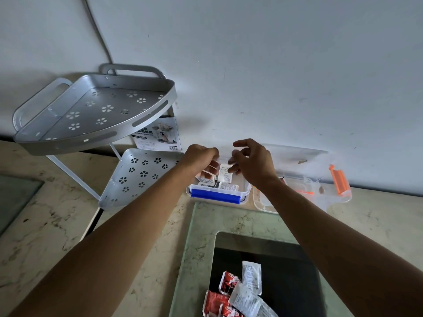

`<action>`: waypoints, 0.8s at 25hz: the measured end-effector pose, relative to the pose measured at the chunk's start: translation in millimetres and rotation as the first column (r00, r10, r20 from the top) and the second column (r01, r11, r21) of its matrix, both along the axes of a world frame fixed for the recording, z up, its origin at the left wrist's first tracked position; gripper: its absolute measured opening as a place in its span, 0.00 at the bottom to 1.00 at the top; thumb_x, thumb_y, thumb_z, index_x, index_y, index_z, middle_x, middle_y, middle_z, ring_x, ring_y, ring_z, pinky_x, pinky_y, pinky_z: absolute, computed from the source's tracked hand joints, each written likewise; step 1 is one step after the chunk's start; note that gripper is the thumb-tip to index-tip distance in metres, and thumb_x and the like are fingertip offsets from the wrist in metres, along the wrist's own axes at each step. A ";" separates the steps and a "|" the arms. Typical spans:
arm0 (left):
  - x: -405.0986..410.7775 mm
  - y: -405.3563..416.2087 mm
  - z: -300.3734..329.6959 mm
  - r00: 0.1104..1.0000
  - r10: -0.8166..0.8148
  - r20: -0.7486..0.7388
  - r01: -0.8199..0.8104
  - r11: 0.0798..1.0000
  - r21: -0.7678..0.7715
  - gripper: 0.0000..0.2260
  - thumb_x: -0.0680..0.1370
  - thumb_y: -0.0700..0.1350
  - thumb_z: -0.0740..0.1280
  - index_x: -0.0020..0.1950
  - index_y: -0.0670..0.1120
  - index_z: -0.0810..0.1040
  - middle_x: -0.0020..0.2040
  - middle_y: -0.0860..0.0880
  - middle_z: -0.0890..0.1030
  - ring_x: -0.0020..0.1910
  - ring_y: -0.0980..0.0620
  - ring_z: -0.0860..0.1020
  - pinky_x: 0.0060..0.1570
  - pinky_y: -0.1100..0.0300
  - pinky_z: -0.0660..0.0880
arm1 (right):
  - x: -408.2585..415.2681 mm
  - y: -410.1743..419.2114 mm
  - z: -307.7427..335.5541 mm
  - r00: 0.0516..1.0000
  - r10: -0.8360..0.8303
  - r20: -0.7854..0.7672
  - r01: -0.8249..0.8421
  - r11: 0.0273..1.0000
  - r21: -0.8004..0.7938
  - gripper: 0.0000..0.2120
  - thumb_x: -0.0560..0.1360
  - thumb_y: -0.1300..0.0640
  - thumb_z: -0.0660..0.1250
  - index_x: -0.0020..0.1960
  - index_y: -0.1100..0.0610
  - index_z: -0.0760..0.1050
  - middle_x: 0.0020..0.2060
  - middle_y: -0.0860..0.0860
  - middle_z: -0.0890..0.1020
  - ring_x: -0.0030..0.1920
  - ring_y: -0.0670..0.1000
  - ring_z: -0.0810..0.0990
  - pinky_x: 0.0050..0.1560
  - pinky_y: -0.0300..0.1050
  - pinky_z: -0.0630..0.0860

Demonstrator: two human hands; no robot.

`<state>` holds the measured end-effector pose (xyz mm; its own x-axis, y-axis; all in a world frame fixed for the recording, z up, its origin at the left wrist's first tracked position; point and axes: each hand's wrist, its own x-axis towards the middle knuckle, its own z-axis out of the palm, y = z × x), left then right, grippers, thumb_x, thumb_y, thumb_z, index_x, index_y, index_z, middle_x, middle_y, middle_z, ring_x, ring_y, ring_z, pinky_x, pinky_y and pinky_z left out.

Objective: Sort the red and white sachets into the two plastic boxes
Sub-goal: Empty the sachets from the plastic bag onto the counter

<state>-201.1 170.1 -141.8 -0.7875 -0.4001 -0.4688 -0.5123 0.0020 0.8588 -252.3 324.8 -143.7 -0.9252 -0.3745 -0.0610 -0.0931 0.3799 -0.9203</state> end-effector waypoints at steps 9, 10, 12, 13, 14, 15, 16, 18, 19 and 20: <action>55.8 16.9 -8.2 0.972 0.237 -0.009 -0.190 0.800 0.569 0.14 0.75 0.43 0.73 0.59 0.40 0.79 0.40 0.42 0.86 0.39 0.44 0.84 0.41 0.51 0.82 | 69.4 48.4 -19.8 0.974 0.145 0.175 -0.128 0.986 -0.104 0.27 0.75 0.65 0.72 0.70 0.56 0.66 0.40 0.56 0.87 0.35 0.57 0.87 0.40 0.54 0.84; 63.6 22.5 -7.8 0.967 0.255 -0.025 -0.199 0.810 0.552 0.12 0.75 0.39 0.73 0.58 0.40 0.80 0.40 0.42 0.86 0.37 0.45 0.84 0.36 0.53 0.81 | 77.3 55.7 -22.4 0.968 0.124 0.217 -0.101 0.988 -0.114 0.26 0.75 0.67 0.72 0.70 0.58 0.66 0.39 0.56 0.86 0.34 0.55 0.86 0.38 0.51 0.83; 82.1 32.9 -8.1 0.960 0.275 -0.057 -0.206 0.827 0.523 0.09 0.74 0.33 0.70 0.54 0.40 0.80 0.38 0.42 0.85 0.34 0.45 0.84 0.32 0.53 0.81 | 93.7 67.8 -27.6 0.953 0.055 0.297 -0.020 0.993 -0.121 0.22 0.76 0.70 0.69 0.68 0.63 0.68 0.37 0.57 0.84 0.30 0.50 0.84 0.33 0.44 0.81; 92.8 39.0 -6.5 0.964 0.261 -0.060 -0.196 0.840 0.506 0.10 0.74 0.30 0.69 0.53 0.40 0.80 0.38 0.41 0.85 0.34 0.45 0.84 0.34 0.51 0.82 | 102.9 75.1 -29.0 0.936 0.013 0.351 0.035 0.991 -0.130 0.20 0.76 0.71 0.67 0.67 0.65 0.70 0.37 0.57 0.83 0.28 0.47 0.83 0.32 0.41 0.81; 104.7 46.7 -4.8 0.973 0.223 -0.063 -0.167 0.861 0.480 0.12 0.74 0.28 0.67 0.54 0.39 0.80 0.39 0.40 0.85 0.35 0.44 0.84 0.37 0.49 0.82 | 113.0 83.9 -30.3 0.915 -0.023 0.404 0.089 0.985 -0.145 0.18 0.77 0.72 0.66 0.66 0.66 0.71 0.37 0.58 0.82 0.28 0.46 0.83 0.31 0.41 0.81; 118.3 55.7 -5.4 0.984 0.169 -0.059 -0.127 0.892 0.434 0.14 0.74 0.26 0.66 0.57 0.38 0.79 0.41 0.39 0.85 0.37 0.44 0.85 0.39 0.48 0.82 | 124.3 94.2 -32.4 0.896 -0.052 0.441 0.138 0.977 -0.165 0.17 0.78 0.71 0.65 0.66 0.66 0.72 0.38 0.58 0.82 0.30 0.47 0.83 0.33 0.41 0.82; 133.3 65.1 -7.0 0.994 0.107 -0.035 -0.087 0.927 0.366 0.16 0.74 0.26 0.65 0.59 0.38 0.77 0.43 0.39 0.84 0.38 0.43 0.85 0.40 0.49 0.82 | 136.2 104.9 -35.5 0.885 -0.084 0.459 0.181 0.968 -0.172 0.16 0.78 0.70 0.65 0.65 0.66 0.73 0.39 0.57 0.82 0.34 0.49 0.84 0.35 0.42 0.83; 162.4 84.6 -10.3 0.999 -0.008 0.044 -0.002 0.975 0.223 0.17 0.74 0.27 0.66 0.60 0.40 0.76 0.47 0.39 0.83 0.42 0.43 0.83 0.42 0.50 0.81 | 161.9 126.7 -41.9 0.876 -0.139 0.462 0.237 0.958 -0.161 0.14 0.79 0.67 0.65 0.64 0.65 0.76 0.42 0.58 0.83 0.40 0.52 0.85 0.44 0.47 0.84; 177.1 95.8 -10.6 0.996 -0.045 0.073 0.030 0.981 0.191 0.16 0.73 0.29 0.67 0.60 0.41 0.75 0.46 0.39 0.82 0.42 0.43 0.82 0.41 0.50 0.79 | 175.5 138.0 -43.8 0.877 -0.168 0.450 0.256 0.956 -0.141 0.13 0.79 0.66 0.65 0.62 0.65 0.77 0.42 0.58 0.84 0.41 0.53 0.85 0.49 0.51 0.85; 188.9 106.0 -13.8 0.993 -0.080 0.088 0.062 0.980 0.188 0.14 0.73 0.32 0.68 0.59 0.40 0.76 0.43 0.40 0.81 0.40 0.44 0.80 0.40 0.51 0.77 | 187.6 148.5 -46.1 0.883 -0.194 0.428 0.267 0.957 -0.116 0.11 0.78 0.66 0.65 0.60 0.65 0.79 0.42 0.59 0.85 0.42 0.54 0.85 0.51 0.55 0.84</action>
